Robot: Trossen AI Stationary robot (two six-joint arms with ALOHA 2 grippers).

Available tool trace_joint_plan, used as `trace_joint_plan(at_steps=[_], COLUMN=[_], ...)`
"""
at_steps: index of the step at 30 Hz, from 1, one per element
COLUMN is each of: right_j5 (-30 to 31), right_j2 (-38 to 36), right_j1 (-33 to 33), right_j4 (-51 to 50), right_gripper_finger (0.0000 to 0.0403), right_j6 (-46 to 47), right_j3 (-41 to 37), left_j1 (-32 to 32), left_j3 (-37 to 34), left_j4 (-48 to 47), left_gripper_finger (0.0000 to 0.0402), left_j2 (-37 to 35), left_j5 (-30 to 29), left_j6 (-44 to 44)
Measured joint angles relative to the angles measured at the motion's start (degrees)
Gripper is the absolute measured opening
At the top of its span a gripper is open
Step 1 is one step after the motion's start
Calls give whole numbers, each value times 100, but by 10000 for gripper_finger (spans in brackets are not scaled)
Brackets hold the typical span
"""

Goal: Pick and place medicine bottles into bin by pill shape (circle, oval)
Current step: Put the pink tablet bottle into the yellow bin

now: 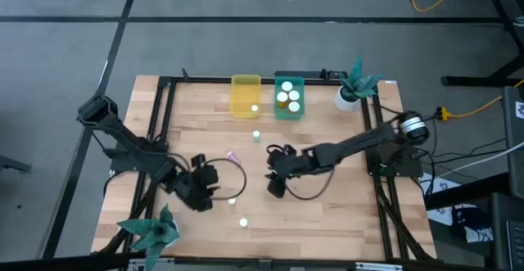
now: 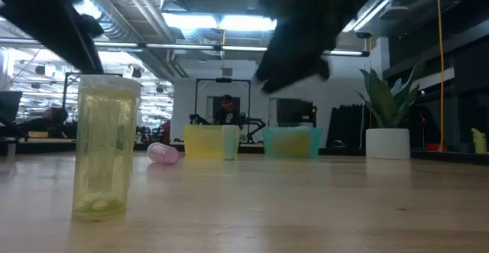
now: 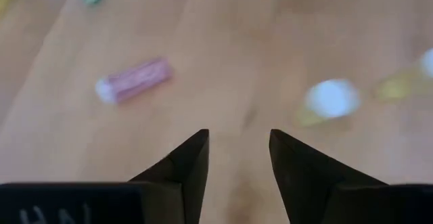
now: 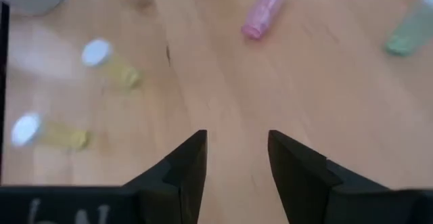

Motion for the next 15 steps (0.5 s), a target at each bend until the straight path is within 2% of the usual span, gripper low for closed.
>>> trace_joint_plan(at_steps=[5,8,12,15], right_j5=[834,1252,1521,1652], right_j2=[-899,-1355,-1759,-1887], right_j1=[674,1146,1740,2140], right_j4=[-676,-838,-848,-853], right_gripper_finger=[158,158,158,158], right_j6=[239,258,229,128], right_j3=[0,0,2,4], left_j1=[832,1415,2223,2664], left_j3=[-2,-2,-4,-4], left_j4=[-407,-313,-232,-198], left_gripper_finger=[149,149,149,149], left_j2=[2,19,203,456], left_j5=[365,902,1617,1801], left_j6=[814,1448,2360,3336])
